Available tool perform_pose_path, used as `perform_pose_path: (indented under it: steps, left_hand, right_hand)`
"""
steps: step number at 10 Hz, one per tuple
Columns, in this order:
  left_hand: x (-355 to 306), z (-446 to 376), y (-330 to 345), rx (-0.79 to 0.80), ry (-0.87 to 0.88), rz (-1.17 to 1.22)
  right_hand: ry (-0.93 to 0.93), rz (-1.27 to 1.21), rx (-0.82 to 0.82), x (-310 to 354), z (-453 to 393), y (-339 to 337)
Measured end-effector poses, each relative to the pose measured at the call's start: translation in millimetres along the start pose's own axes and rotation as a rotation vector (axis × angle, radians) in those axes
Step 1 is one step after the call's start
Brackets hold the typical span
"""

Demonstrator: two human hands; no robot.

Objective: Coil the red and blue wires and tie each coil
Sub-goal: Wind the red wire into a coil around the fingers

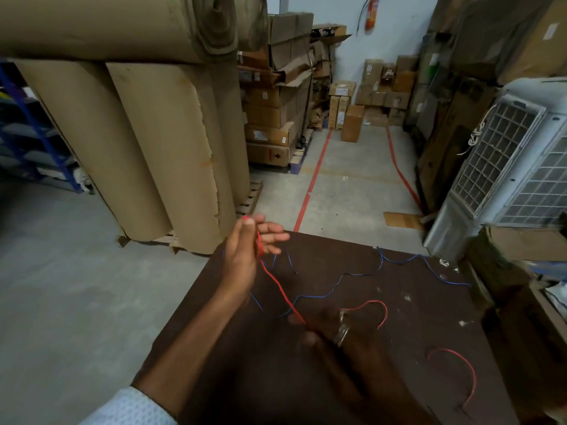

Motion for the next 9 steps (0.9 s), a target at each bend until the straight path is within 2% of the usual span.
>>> perform_pose_path:
  steps: [1,2,3,4,5,6,7,8,9]
  left_hand:
    - [4.7,14.6,11.4,0.115,-0.059,-0.077]
    - [6.2,32.3,24.3,0.224,-0.148,-0.172]
    - [8.9,45.4,33.7,0.363,-0.222,-0.183]
    - [9.6,49.9,38.7,0.438,-0.233,-0.168]
    - [1.3,49.5,43.2,0.454,-0.247,-0.058]
    - [-11.7,44.2,49.8,0.411,-0.304,0.08]
    - [-23.7,33.3,52.9,0.379,-0.28,0.219]
    - [-30.2,17.0,48.6,0.311,-0.243,0.305]
    - [-37.8,-3.1,40.7,0.156,-0.143,0.324]
  right_hand:
    - [-0.15,0.061,-0.124,-39.7,13.1,-128.9]
    - [-0.315,0.253,-0.169,-8.5,-131.5,-180.7]
    - [-0.22,0.148,-0.337,-13.2,-177.3,-235.0]
    - [-0.104,0.081,-0.403,-40.1,-198.0,-225.8]
    - [0.026,-0.031,-0.369,-67.3,-217.5,-210.3]
    - [0.125,-0.146,-0.242,-82.7,-210.2,-174.0]
    - [0.225,-0.303,-0.156,-77.8,-185.2,-125.0]
    - [0.397,-0.6,-0.02,-65.7,-159.0,-86.3]
    - [0.45,-0.791,0.077,-52.0,-137.0,-70.0]
Point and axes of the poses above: each hand's wrist, its own z-axis away from the middle knuckle, its own y-axis out of the palm, x = y × z, the point moved 1 cm from there along -z, towards the middle knuckle, and after that the axes turned 8 degrees about z, right-handed, at the moved point
